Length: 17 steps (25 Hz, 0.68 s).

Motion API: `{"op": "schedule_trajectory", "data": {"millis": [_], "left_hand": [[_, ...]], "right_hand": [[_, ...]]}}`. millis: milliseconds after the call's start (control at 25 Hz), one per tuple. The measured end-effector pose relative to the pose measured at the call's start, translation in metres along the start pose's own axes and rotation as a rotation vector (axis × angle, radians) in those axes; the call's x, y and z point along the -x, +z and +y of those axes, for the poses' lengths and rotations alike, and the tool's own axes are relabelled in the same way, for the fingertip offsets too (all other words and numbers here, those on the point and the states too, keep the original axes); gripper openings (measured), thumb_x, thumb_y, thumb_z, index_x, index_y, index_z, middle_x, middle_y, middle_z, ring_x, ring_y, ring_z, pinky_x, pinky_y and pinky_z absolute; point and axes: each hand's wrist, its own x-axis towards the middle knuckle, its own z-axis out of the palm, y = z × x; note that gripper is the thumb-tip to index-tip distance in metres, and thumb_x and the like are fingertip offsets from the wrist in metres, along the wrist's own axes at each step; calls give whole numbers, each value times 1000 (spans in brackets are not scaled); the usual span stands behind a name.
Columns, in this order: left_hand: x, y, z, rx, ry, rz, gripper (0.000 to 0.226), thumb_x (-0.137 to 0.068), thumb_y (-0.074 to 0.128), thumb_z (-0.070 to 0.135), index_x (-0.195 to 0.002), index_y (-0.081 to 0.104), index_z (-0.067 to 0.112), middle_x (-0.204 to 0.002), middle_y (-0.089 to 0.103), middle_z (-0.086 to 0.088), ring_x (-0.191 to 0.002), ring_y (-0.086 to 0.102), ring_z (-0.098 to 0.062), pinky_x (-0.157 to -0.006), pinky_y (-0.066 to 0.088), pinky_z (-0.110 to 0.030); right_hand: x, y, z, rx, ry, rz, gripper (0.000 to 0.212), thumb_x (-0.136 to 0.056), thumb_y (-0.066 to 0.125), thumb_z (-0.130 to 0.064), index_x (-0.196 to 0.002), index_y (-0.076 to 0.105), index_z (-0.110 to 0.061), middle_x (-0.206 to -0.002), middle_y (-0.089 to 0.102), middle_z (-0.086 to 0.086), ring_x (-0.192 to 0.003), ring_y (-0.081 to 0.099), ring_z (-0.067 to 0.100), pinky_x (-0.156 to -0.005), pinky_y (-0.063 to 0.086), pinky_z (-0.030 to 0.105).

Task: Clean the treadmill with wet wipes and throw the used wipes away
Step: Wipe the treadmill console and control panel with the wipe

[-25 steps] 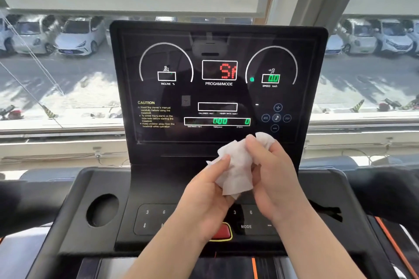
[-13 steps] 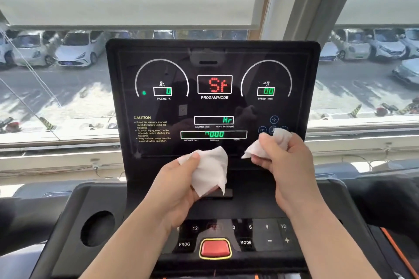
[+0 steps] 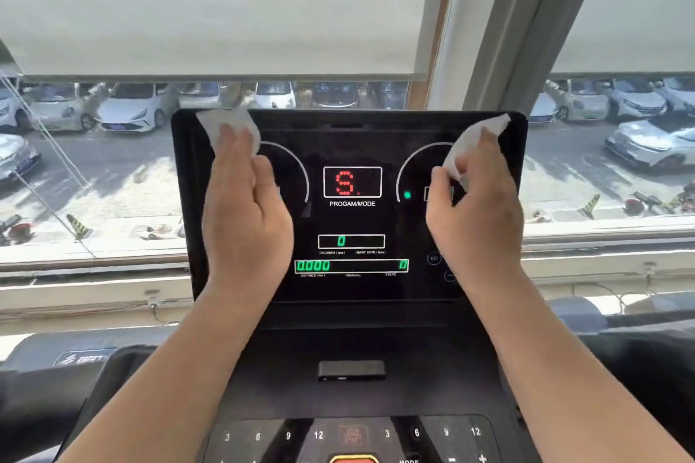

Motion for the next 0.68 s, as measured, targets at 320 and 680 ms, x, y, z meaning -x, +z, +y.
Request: {"op": "schedule_trajectory", "data": {"millis": [320,680], "left_hand": [[-10,64,-58,-701,668,-476,72,-107,24,55,-163,10,14,-170,7,-10,-158,3,-32,-127,7,-52],[-25,36,-89,-707,423,-369,80,-105,24,57,-161,-13,13,-167,-23,-14,-155,-20,-31,-127,-3,-53]], "right_hand": [[4,64,10,435,-453,-459,68,-107,23,-54,-162,20,-14,-170,12,12,-158,1,26,-127,8,49],[3,89,-20,549,-434,-489,73,-106,14,-59,-163,10,-14,-170,3,13,-157,-6,29,-126,-2,53]]}}
